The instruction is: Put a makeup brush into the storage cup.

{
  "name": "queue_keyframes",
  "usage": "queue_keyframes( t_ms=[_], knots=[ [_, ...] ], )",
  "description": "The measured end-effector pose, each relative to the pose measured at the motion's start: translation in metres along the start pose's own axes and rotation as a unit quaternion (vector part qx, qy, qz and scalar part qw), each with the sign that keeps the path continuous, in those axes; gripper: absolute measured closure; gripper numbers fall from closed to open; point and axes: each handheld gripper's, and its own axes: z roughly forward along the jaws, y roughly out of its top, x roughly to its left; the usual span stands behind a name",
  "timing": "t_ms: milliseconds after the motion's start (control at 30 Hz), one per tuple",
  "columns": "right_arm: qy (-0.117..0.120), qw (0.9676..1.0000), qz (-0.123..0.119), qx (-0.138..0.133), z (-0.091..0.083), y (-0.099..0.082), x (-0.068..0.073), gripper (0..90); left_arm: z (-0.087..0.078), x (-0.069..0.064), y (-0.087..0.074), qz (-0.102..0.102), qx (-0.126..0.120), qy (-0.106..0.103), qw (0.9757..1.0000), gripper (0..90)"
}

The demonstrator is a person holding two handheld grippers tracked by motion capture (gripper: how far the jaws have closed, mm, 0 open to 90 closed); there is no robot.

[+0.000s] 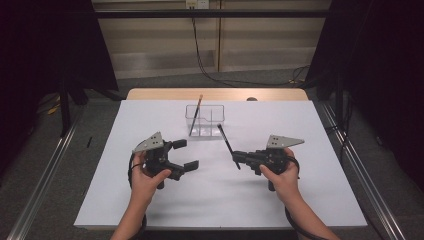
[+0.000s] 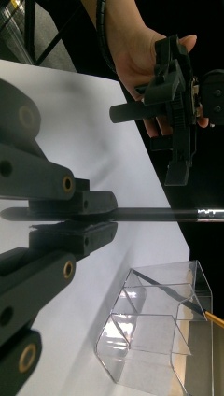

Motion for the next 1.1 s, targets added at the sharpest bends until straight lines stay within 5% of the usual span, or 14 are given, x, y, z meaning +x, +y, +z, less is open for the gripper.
queue_keyframes(
  t_ms=[800,1100],
  knots=[
    [0.005,1.0000,-0.001,0.001,0.003,0.000,0.001,85.3,0.036,-0.005,0.006,-0.018,-0.006,-0.007,0.9998,1.1],
    [0.007,1.0000,-0.004,0.004,0.004,-0.001,0.001,85.3,0.042,-0.005,0.010,-0.013,-0.009,-0.022,0.9996,10.9]
  ],
)
